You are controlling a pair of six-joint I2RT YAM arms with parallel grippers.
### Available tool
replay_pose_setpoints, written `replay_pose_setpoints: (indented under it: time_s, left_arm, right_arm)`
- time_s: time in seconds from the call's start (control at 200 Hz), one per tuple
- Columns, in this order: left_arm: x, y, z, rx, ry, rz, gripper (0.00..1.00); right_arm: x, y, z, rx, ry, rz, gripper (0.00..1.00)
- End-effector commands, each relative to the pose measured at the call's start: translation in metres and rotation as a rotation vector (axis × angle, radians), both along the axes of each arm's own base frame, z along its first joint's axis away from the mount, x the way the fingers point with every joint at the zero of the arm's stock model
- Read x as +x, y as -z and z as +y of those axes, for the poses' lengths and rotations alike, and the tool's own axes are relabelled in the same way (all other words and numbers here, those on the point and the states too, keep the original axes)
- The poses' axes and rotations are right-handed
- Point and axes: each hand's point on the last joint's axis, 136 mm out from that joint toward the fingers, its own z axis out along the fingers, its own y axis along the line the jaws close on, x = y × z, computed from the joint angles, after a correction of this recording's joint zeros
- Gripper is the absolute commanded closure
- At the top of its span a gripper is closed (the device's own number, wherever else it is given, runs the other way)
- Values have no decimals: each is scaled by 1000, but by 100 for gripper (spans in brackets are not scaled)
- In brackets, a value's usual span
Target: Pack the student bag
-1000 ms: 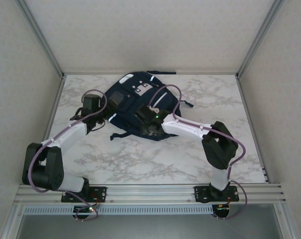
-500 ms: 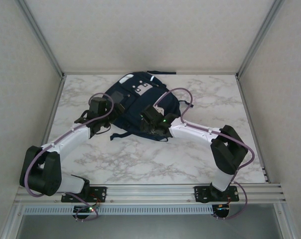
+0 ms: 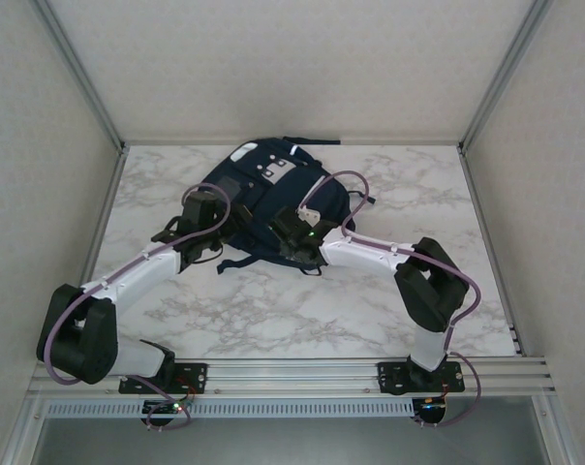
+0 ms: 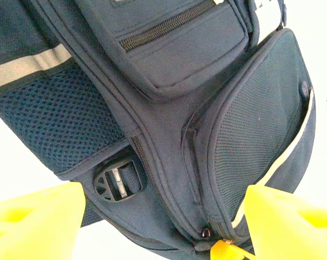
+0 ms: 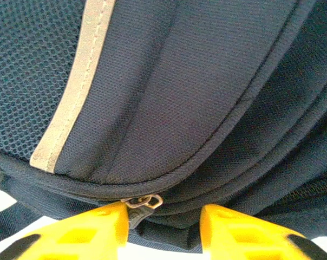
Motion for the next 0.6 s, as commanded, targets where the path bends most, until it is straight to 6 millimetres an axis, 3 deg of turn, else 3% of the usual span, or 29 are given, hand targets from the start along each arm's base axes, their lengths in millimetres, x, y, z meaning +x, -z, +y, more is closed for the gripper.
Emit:
replay_pose_setpoints:
  time_s: [0.0,0.14,0.23,0.41,0.536,0.596]
  left_arm:
    - [4,-10,-6,-16,-13,-27,23]
    - [8,-13,-15,-18,5,-34,23]
    - [9,-13,-18,-15,13,-33,23]
    - [10,-12,-19,-18,18,-28,23]
    - [8,-13,-15,3,12,-31,23]
    - [7,-13,-13,10,6,-31,23]
  right_arm:
    - [16,-19,-19,-70,47,-75,67]
    - [4,-32,-39,-141,8,-61,67]
    - [-2,-40,-38,-132,-41,-52,67]
    - [-1,-47,-6,-34,-131,-35,61]
    - [3,-47,20,37,-145,-32,42]
    - [6,-44,25,36,-127,-33,38]
